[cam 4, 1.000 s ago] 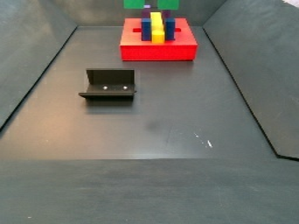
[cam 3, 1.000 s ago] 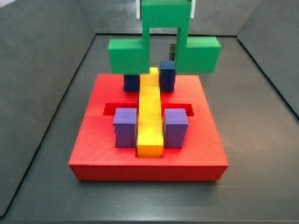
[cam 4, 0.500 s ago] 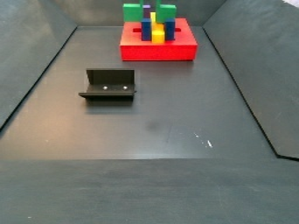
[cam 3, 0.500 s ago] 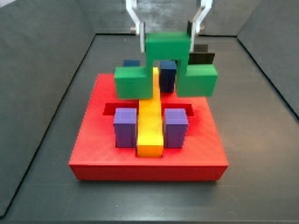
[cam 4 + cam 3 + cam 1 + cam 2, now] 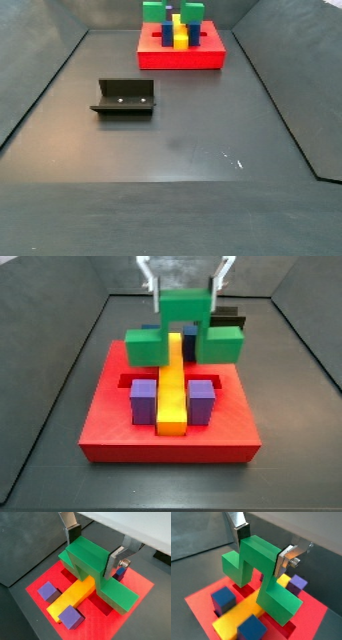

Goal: Pick up the green object. Move up. Place the green object on the fixture. Regrasp the green object. Move to above the board. Insert the green object.
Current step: Insert the green object.

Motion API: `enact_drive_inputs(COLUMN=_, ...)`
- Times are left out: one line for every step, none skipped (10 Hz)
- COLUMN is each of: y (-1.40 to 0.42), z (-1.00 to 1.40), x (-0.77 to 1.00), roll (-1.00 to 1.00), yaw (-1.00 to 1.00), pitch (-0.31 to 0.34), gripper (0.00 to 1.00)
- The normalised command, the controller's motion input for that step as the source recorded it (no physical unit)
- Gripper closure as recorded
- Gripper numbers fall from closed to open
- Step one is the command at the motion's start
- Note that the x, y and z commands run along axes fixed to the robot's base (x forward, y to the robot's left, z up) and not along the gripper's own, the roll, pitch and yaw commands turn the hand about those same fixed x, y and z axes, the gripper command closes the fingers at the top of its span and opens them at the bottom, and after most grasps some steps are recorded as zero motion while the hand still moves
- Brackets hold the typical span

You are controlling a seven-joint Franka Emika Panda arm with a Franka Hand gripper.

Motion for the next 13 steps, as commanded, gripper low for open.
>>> enact_drive_inputs(y=-0.01, z=-0.12, x=-0.32, roll=-0.02, yaw=0.00, pitch=-0.076, gripper=1.00)
enact_drive_inputs(y=-0.03, z=-0.05, x=-0.22, roll=-0.03, yaw=0.00, pitch=-0.079, gripper=1.00)
enact_drive_inputs(y=-0.07, z=-0.10, x=0.00, roll=0.00, yaw=0.08, pitch=-0.056, gripper=1.00)
enact_drive_inputs(y=-0.10, z=-0.13, x=0.00, roll=0.00, yaw=0.10, pitch=-0.056, gripper=1.00)
enact_drive_inputs(y=-0.13, z=-0.17, x=0.02, roll=0.00, yaw=0.12, pitch=-0.064, gripper=1.00)
enact_drive_inputs(y=-0.12, z=-0.21, x=0.07, roll=-0.01, yaw=0.12, pitch=-0.066, gripper=1.00)
enact_drive_inputs(y=-0.07, z=-0.20, x=0.06, roll=-0.01, yaw=0.09, pitch=-0.056, gripper=1.00)
enact_drive_inputs(y=-0.03, z=-0.21, x=0.03, roll=0.00, yaw=0.05, pitch=-0.030, gripper=1.00)
enact_drive_inputs(y=0.00, z=-0.22, x=0.03, roll=0.00, yaw=0.00, pitch=-0.004, gripper=1.00)
enact_drive_inputs(y=0.00, z=-0.26, x=0.00, roll=0.06, yaw=0.00, pitch=0.000, gripper=1.00)
enact_drive_inputs(y=0.00, z=-0.32, x=0.00, roll=0.10, yaw=0.00, pitch=0.000, gripper=1.00)
enact_drive_inputs(y=0.00, z=-0.50, x=0.08, roll=0.11, yaw=0.00, pitch=0.000, gripper=1.00)
enact_drive_inputs(y=0.00, z=-0.59, x=0.23, roll=0.05, yaw=0.00, pitch=-0.039, gripper=1.00)
